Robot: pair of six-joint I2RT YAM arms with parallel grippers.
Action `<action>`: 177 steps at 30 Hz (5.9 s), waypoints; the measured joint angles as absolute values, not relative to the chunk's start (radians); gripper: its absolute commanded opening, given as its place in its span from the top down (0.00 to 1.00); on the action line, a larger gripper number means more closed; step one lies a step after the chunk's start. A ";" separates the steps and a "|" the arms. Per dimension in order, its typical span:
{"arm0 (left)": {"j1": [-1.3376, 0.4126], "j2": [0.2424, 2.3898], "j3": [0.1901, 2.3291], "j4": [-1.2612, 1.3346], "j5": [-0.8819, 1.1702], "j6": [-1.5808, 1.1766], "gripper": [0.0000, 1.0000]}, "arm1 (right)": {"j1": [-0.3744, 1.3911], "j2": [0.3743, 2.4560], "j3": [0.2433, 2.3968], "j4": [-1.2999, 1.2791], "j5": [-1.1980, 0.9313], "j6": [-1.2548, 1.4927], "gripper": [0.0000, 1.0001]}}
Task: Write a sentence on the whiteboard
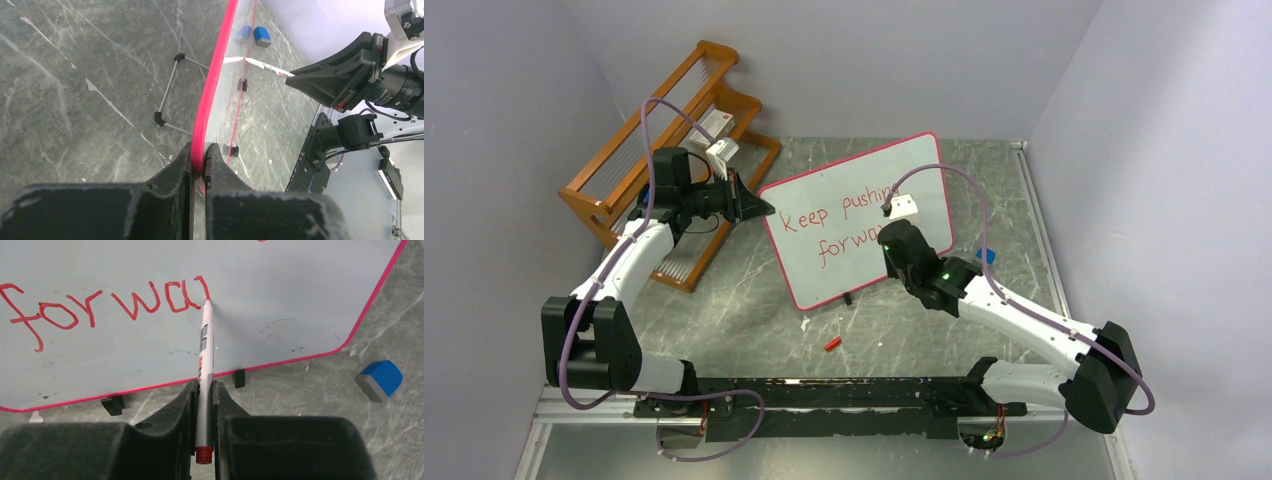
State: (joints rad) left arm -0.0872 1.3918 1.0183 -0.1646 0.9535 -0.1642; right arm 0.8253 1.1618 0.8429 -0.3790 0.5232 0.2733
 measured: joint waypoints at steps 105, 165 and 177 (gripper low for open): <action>-0.087 1.398 1.024 -0.168 0.954 -0.164 0.95 | 0.743 1.150 0.856 -0.369 0.516 0.241 1.00; -0.087 1.399 1.024 -0.168 0.954 -0.164 0.95 | 0.741 1.147 0.859 -0.396 0.440 0.240 1.00; -0.087 1.400 1.026 -0.168 0.954 -0.164 0.95 | 0.741 1.155 0.859 -0.425 0.459 0.240 1.00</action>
